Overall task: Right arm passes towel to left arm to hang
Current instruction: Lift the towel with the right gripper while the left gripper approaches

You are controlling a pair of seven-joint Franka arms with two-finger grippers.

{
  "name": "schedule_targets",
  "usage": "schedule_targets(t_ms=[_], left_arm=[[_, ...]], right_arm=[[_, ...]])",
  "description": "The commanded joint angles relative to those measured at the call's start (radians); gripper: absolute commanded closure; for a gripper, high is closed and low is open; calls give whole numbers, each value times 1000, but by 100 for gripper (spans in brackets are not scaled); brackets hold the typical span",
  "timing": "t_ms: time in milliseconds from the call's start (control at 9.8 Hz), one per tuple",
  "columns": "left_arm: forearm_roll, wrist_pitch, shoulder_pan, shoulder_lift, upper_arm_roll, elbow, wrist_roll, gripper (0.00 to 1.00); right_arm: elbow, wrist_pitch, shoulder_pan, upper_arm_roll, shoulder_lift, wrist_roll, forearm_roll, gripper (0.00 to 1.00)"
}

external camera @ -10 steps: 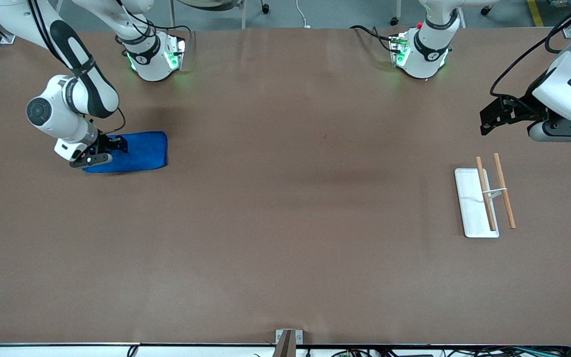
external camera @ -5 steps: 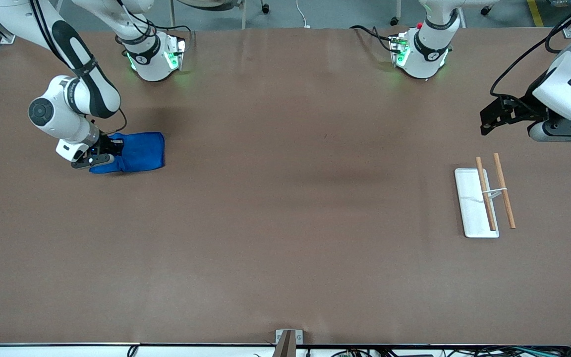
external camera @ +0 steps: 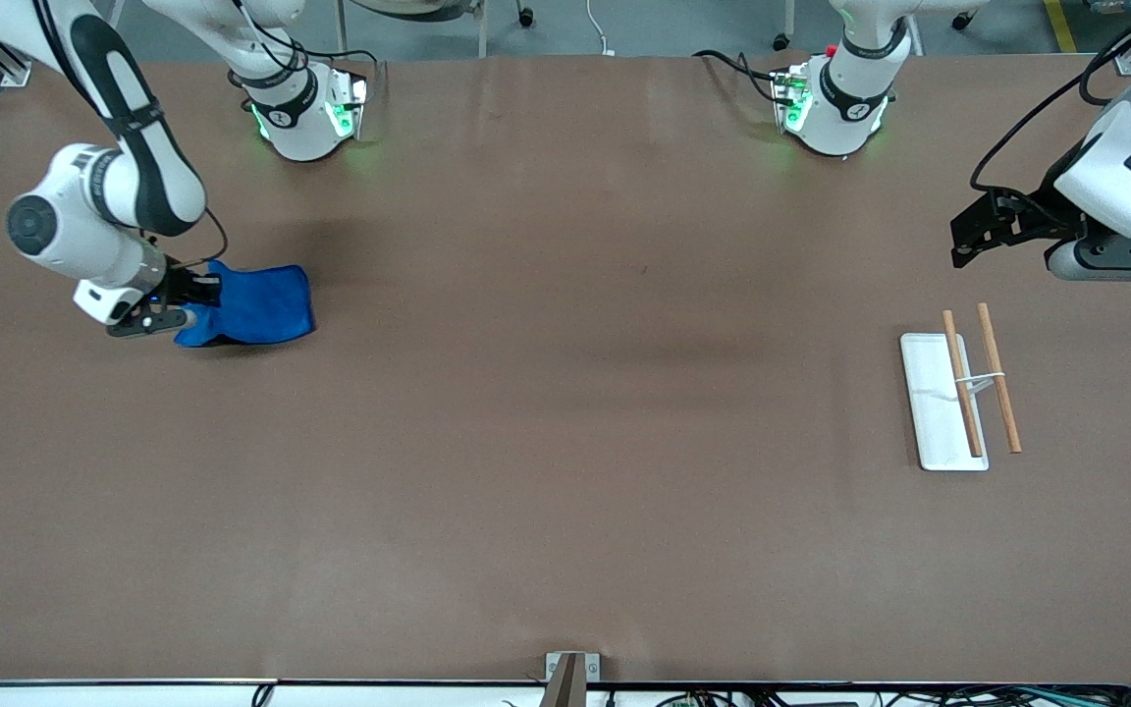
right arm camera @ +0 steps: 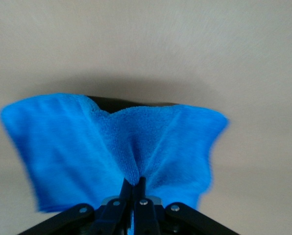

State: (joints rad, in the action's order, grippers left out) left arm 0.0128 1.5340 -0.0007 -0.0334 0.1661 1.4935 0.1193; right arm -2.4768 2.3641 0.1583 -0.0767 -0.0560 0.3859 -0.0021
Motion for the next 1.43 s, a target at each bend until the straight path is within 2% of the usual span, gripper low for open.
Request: schedule_targets(t_ms=[0, 204, 408, 510, 816, 1020, 1327], left_arm=[[16, -2, 2, -19, 6, 4, -3, 0], [13, -3, 2, -17, 39, 4, 6, 0], [6, -3, -4, -19, 46, 4, 13, 0], [4, -3, -13, -19, 46, 4, 11, 0], [-5, -2, -19, -20, 67, 7, -7, 0], [-81, 9, -18, -23, 73, 5, -12, 0], [-308, 53, -16, -31, 73, 13, -149, 0]], right_arm=[[124, -162, -17, 11, 48, -41, 26, 100], [290, -302, -60, 9, 42, -48, 140, 100], [436, -402, -144, 9, 36, -186, 207, 100], [476, -402, -184, 9, 32, -244, 252, 100], [596, -393, -304, 9, -2, -355, 472, 100], [700, -390, -385, 9, -54, -468, 610, 100], [726, -353, -486, 9, -87, -472, 856, 100]])
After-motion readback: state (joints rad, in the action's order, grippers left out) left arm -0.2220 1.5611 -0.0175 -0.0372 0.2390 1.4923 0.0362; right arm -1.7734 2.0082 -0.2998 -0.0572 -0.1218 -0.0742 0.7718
